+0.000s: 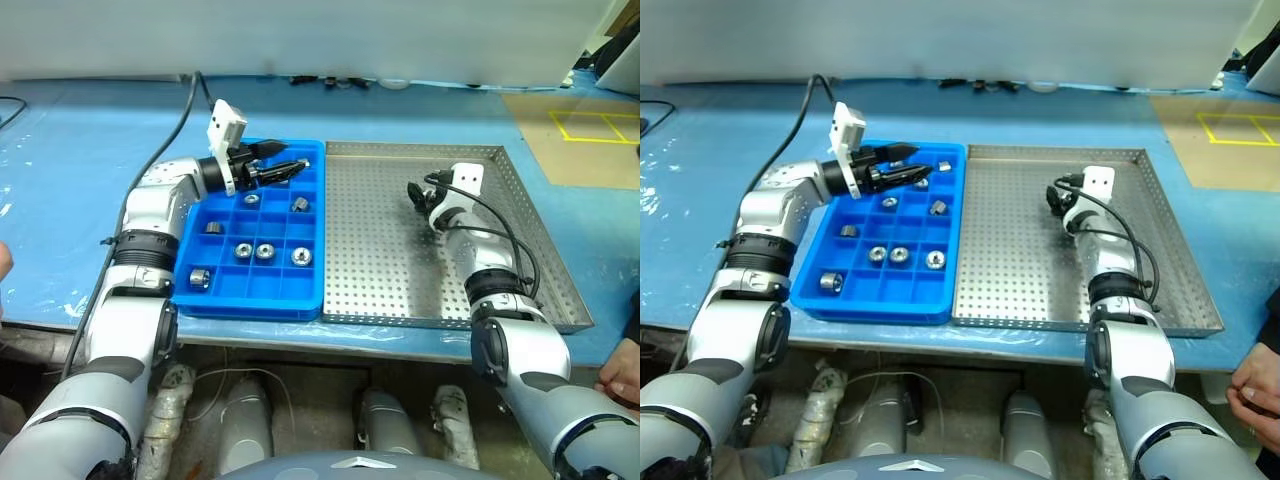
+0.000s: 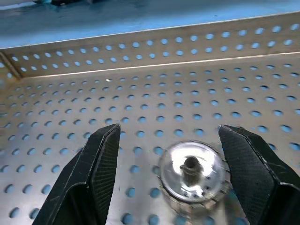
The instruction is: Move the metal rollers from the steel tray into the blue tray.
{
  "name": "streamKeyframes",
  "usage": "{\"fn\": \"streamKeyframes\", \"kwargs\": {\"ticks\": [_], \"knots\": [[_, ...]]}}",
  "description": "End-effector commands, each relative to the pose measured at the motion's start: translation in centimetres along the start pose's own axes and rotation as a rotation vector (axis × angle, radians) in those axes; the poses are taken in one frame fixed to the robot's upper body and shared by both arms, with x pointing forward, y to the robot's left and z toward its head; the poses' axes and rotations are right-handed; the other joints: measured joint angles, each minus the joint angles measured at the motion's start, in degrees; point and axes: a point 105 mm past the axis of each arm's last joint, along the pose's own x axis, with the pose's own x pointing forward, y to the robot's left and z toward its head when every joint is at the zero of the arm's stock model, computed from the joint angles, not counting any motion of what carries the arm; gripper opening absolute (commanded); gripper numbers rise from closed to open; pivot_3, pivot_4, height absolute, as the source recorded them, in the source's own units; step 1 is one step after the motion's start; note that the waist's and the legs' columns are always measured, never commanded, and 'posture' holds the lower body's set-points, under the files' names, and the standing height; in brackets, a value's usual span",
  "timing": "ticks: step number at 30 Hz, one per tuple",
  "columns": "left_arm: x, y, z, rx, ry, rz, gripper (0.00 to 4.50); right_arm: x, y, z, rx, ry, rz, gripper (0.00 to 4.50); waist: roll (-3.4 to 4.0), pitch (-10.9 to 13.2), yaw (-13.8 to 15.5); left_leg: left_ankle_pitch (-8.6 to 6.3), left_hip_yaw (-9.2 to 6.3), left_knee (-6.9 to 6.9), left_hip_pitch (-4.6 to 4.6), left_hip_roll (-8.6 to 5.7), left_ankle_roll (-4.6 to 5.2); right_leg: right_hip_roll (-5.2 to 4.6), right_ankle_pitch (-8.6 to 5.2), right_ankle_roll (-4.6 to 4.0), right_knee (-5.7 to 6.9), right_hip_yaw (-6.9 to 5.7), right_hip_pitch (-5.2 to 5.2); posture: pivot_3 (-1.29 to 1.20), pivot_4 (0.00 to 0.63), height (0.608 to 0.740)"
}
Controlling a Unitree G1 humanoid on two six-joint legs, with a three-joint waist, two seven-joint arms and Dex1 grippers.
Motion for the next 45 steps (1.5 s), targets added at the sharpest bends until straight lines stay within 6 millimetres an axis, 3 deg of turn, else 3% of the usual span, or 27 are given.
{"fn": "streamKeyframes", "kwargs": {"ticks": [1,15,21,28,30,37,45], "knots": [[-0.7,-0.2,1.2,0.025,-0.028,0.015,3.71,0.4,0.3,0.7,-0.021,-0.029,0.0,3.51,0.0,0.0,0.4,-0.04,0.0,0.05,-0.02,0.01,-0.04,-0.01,0.0,0.0,0.0,-0.03,0.0,-0.22,0.15,0.74],[-1.2,0.0,0.8,0.022,0.013,0.025,3.71,-0.1,0.6,-1.3,-0.036,-0.006,0.017,3.51,0.02,0.0,0.2,-0.04,-0.01,0.19,0.09,0.06,-0.27,0.02,0.09,-0.14,0.08,0.0,-0.01,-0.25,0.15,0.74],[-0.9,0.2,0.7,0.02,0.019,0.024,3.71,-0.3,0.7,-1.7,-0.024,-0.009,0.034,1.67,0.02,0.0,0.2,-0.05,0.0,0.15,0.07,0.05,-0.25,0.02,0.09,-0.14,0.01,0.0,-0.02,-0.25,0.15,0.74],[-1.7,-0.2,0.6,0.014,0.025,0.002,3.71,-0.5,1.2,-1.0,-0.031,-0.031,0.067,1.67,0.02,0.0,0.1,-0.05,0.0,0.13,0.08,0.06,-0.26,0.02,0.08,-0.14,0.01,0.02,-0.03,-0.25,0.15,0.74],[-2.2,-0.2,0.8,0.004,0.021,-0.003,3.71,-0.8,2.1,0.0,-0.037,-0.06,0.136,1.67,0.02,0.0,0.2,-0.05,0.0,0.09,0.06,0.06,-0.27,0.03,0.08,-0.14,-0.02,0.02,-0.07,-0.24,0.15,0.74],[-4.3,0.1,0.8,-0.015,0.001,0.041,3.71,-5.5,9.7,3.3,-0.084,-0.091,0.595,1.67,0.03,0.0,0.4,0.05,0.01,-0.33,0.01,0.06,-0.4,0.08,0.08,-0.13,-0.12,0.02,-0.29,-0.18,0.15,0.74],[-7.7,-0.2,0.1,-0.023,-0.004,0.172,3.71,-10.0,13.3,3.6,-0.112,-0.001,0.858,1.67,0.03,0.0,1.8,0.33,-0.06,-1.07,0.2,0.1,-0.85,0.11,0.06,-0.11,-0.31,0.1,-0.38,-0.05,0.15,0.74]]}}
